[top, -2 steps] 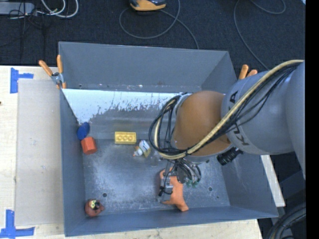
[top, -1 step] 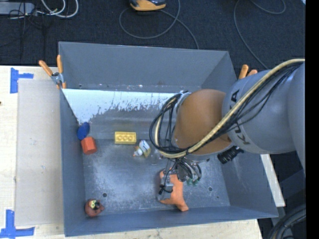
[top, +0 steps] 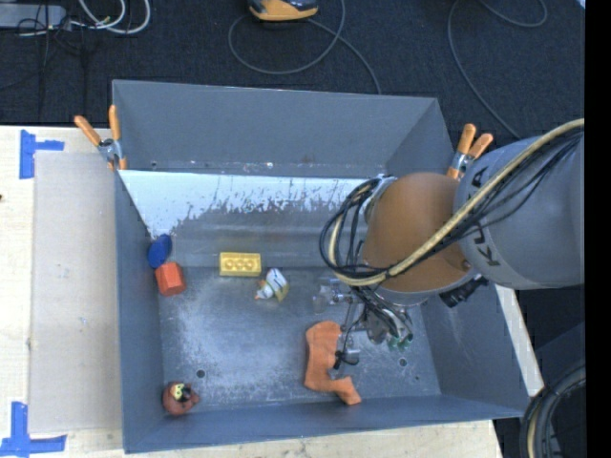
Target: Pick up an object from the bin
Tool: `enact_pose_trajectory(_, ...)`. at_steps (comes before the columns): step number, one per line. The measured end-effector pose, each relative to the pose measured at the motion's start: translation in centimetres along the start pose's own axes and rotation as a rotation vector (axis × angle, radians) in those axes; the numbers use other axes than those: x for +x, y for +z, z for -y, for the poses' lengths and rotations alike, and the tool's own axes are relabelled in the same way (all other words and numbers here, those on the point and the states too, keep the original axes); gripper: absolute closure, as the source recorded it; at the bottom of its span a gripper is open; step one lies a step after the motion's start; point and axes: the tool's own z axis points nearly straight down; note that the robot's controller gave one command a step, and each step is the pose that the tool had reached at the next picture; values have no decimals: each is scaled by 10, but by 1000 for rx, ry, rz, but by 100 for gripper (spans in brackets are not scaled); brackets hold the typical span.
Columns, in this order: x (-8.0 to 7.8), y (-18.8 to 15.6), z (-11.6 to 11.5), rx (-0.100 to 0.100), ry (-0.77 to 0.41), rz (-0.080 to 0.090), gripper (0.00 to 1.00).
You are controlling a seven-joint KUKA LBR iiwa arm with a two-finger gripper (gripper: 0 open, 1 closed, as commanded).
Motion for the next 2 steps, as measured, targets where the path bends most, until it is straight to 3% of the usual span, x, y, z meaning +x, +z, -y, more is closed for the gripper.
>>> enact_pose_trajectory(1, 9, 31, -6, 0, 23, 2, 100)
enact_pose_trajectory(2, 9, 31, -6, 0, 23, 2, 100)
